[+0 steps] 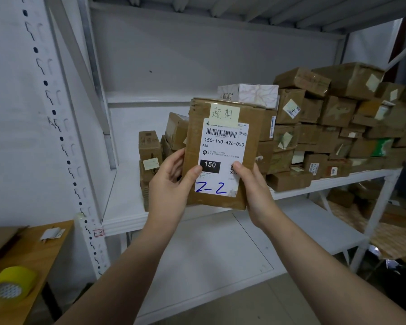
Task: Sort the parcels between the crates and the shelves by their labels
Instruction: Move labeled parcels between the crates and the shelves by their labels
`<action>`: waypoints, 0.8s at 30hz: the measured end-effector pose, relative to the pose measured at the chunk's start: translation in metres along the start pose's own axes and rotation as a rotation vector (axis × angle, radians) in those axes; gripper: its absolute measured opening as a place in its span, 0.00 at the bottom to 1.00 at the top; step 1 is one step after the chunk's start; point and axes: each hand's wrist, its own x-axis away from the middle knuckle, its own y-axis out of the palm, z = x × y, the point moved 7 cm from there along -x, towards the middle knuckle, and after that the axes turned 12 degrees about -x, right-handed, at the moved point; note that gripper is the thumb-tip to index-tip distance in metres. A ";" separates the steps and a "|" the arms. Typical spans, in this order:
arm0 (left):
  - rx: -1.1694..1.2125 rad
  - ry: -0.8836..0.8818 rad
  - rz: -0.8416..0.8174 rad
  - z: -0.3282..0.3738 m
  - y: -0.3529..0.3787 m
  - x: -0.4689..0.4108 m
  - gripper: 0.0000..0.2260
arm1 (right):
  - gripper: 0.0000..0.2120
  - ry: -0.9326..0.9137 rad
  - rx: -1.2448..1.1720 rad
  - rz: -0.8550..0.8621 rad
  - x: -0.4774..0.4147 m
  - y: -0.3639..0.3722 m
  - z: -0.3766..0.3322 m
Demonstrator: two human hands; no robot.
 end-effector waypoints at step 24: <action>0.215 -0.283 -0.337 -0.069 0.307 0.119 0.16 | 0.21 0.031 0.356 0.598 0.117 -0.309 -0.045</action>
